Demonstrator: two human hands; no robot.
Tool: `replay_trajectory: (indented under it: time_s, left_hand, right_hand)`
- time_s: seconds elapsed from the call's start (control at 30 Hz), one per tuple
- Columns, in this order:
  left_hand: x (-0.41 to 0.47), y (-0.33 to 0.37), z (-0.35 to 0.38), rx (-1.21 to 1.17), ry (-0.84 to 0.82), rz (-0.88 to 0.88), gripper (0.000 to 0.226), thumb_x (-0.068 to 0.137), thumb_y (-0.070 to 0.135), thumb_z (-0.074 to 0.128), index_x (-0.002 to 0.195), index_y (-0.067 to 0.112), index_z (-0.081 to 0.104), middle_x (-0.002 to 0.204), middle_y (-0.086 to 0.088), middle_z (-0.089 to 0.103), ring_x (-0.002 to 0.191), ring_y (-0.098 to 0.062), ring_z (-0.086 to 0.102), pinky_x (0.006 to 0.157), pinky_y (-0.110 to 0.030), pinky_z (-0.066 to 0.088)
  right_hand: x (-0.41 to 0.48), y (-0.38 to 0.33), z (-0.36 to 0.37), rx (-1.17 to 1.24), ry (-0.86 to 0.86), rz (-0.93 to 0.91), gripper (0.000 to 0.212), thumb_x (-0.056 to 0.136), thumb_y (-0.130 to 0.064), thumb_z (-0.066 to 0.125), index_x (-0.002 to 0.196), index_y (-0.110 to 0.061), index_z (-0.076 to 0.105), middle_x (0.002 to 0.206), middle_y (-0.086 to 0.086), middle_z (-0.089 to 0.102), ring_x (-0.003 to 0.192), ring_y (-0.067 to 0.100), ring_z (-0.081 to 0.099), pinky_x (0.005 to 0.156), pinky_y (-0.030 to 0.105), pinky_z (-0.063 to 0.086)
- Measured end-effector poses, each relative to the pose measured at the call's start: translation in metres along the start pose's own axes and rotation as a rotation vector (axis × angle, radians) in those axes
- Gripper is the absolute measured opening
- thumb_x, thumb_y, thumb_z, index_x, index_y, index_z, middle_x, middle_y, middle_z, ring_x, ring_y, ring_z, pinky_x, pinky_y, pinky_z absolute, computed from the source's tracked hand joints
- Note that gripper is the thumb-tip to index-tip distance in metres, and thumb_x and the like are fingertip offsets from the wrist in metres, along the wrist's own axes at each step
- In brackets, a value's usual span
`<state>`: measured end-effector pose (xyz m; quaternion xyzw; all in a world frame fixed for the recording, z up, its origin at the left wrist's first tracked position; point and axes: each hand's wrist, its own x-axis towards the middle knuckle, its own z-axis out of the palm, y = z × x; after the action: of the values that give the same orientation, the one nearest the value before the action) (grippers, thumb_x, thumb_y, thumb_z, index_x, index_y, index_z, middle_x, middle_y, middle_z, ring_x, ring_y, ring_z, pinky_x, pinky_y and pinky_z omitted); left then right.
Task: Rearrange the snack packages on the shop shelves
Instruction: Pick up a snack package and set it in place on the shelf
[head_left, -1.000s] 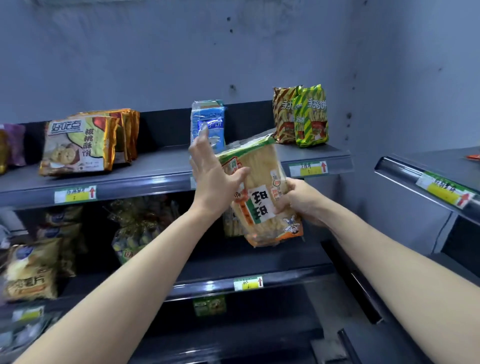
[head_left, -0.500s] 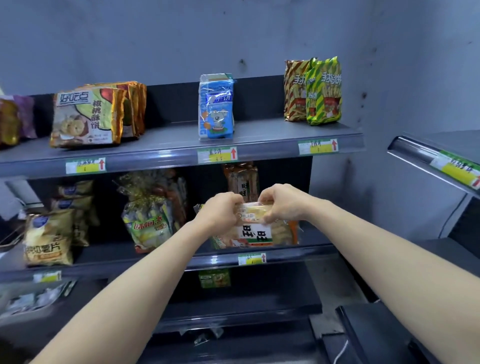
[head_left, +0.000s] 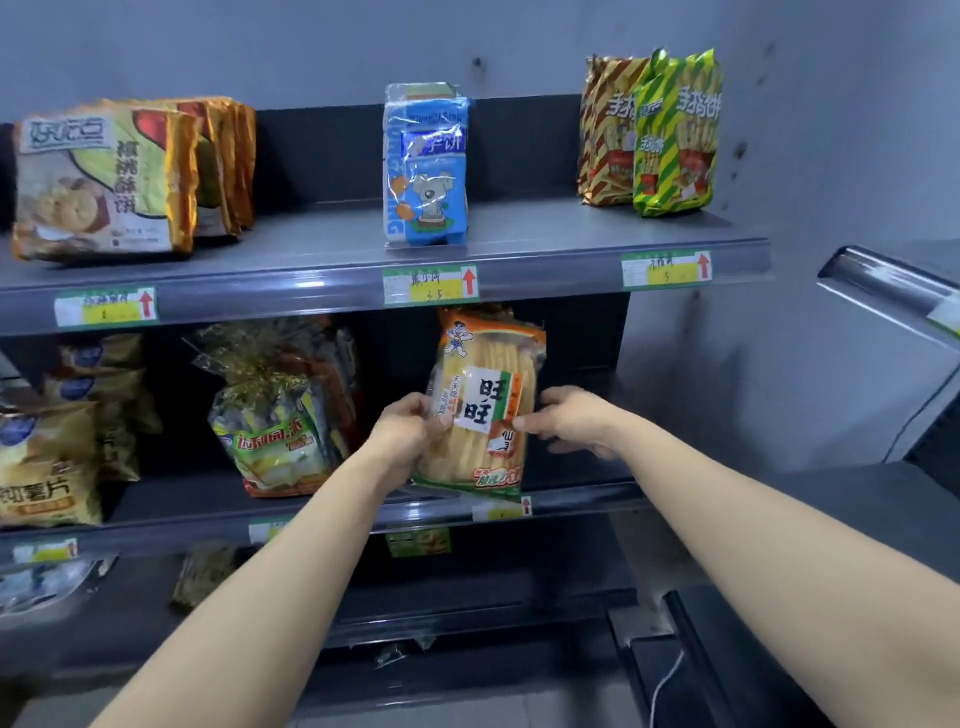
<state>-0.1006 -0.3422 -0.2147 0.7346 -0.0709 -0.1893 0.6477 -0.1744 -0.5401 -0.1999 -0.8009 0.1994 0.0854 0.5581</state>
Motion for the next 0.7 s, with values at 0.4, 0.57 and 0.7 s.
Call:
replay_trajectory:
  time_s: [0.4, 0.57, 0.7]
  left_hand:
    - [0.093, -0.036, 0.022, 0.052, -0.037, -0.072, 0.032, 0.090, 0.008, 0.059, 0.121, 0.006, 0.056, 0.115, -0.010, 0.064, 0.095, -0.022, 0.065, 0.079, -0.033, 0.056]
    - [0.127, -0.043, 0.023, 0.053, -0.020, -0.066, 0.022, 0.083, 0.011, 0.067, 0.103, 0.018, 0.060, 0.095, -0.002, 0.065, 0.073, -0.008, 0.061, 0.057, -0.017, 0.049]
    - [0.145, -0.061, 0.019, 0.077, 0.010, -0.123, 0.023, 0.084, 0.007, 0.066, 0.104, 0.015, 0.060, 0.107, -0.013, 0.067, 0.093, -0.027, 0.065, 0.084, -0.040, 0.055]
  right_hand:
    - [0.092, 0.020, 0.022, 0.203, 0.262, -0.034, 0.020, 0.086, 0.000, 0.061, 0.100, -0.014, 0.060, 0.113, 0.013, 0.066, 0.098, 0.023, 0.064, 0.090, 0.040, 0.053]
    - [0.129, 0.022, 0.023, 0.230, 0.298, -0.005, 0.033, 0.085, -0.002, 0.065, 0.116, -0.010, 0.060, 0.113, 0.013, 0.067, 0.100, 0.026, 0.065, 0.092, 0.043, 0.052]
    - [0.149, 0.033, 0.033, 0.249, 0.312, 0.029, 0.022, 0.085, 0.000, 0.063, 0.105, -0.009, 0.063, 0.107, 0.015, 0.069, 0.095, 0.027, 0.067, 0.089, 0.043, 0.054]
